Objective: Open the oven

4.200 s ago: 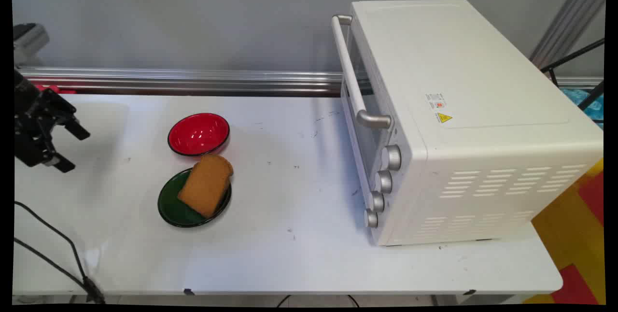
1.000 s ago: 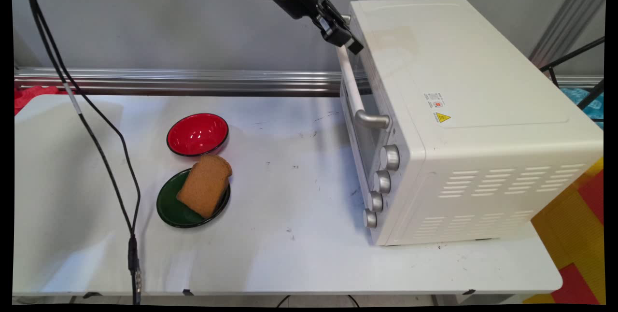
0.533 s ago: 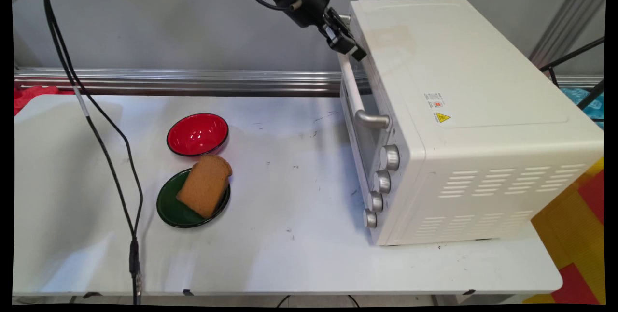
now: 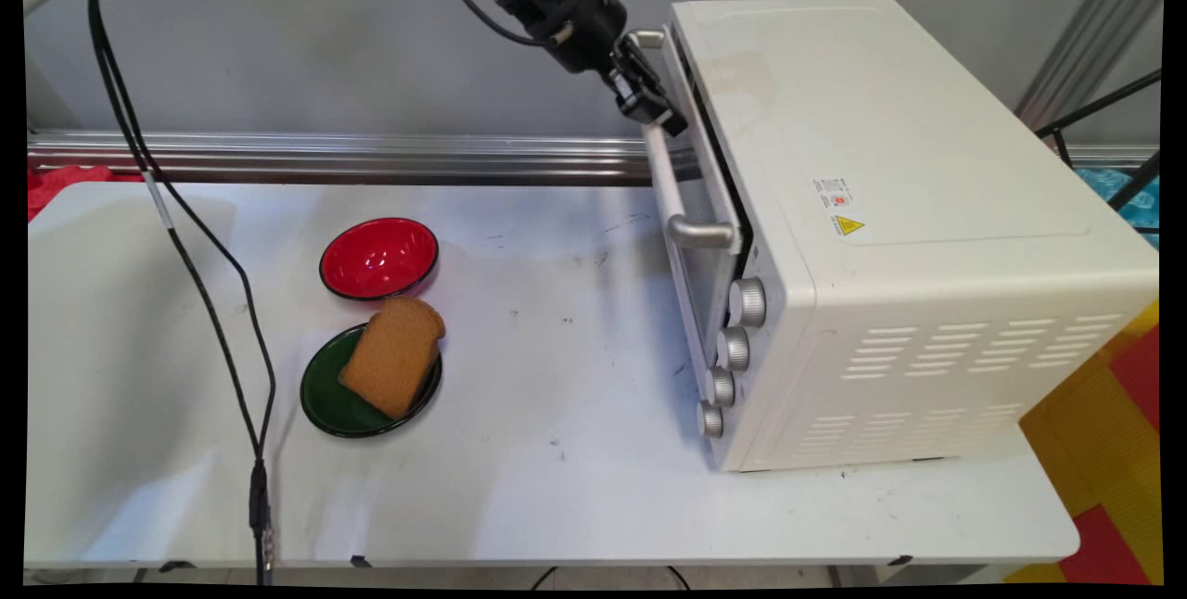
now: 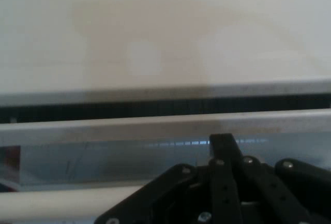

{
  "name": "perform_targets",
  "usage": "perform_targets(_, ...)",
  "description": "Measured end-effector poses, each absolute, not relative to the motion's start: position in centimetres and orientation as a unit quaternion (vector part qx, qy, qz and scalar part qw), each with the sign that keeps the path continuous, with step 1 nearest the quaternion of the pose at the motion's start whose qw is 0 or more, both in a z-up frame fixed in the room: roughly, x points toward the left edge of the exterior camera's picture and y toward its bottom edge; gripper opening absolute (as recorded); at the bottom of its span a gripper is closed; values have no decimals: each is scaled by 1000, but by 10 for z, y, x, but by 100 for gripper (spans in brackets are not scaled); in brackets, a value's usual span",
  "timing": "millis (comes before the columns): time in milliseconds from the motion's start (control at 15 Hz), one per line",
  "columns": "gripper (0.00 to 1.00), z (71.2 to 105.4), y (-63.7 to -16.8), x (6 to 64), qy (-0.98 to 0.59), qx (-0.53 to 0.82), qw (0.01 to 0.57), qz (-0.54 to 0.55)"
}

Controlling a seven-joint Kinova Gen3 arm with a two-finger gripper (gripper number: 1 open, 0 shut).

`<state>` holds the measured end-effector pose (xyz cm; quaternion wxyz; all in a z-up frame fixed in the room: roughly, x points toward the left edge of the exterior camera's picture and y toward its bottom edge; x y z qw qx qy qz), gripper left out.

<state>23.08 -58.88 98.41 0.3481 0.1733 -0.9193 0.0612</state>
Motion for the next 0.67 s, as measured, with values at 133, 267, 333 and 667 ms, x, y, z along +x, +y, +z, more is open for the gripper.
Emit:
perform_targets(133, 0, 981, -586, 236, -923, 172, 339, 60)
perform_targets(267, 0, 978, -581, 246, -928, 173, 326, 54)
perform_targets(333, 0, 977, -578, 251, -930, 174, 320, 52)
perform_targets(667, 0, 968, -559, 282, -939, 184, 287, 35)
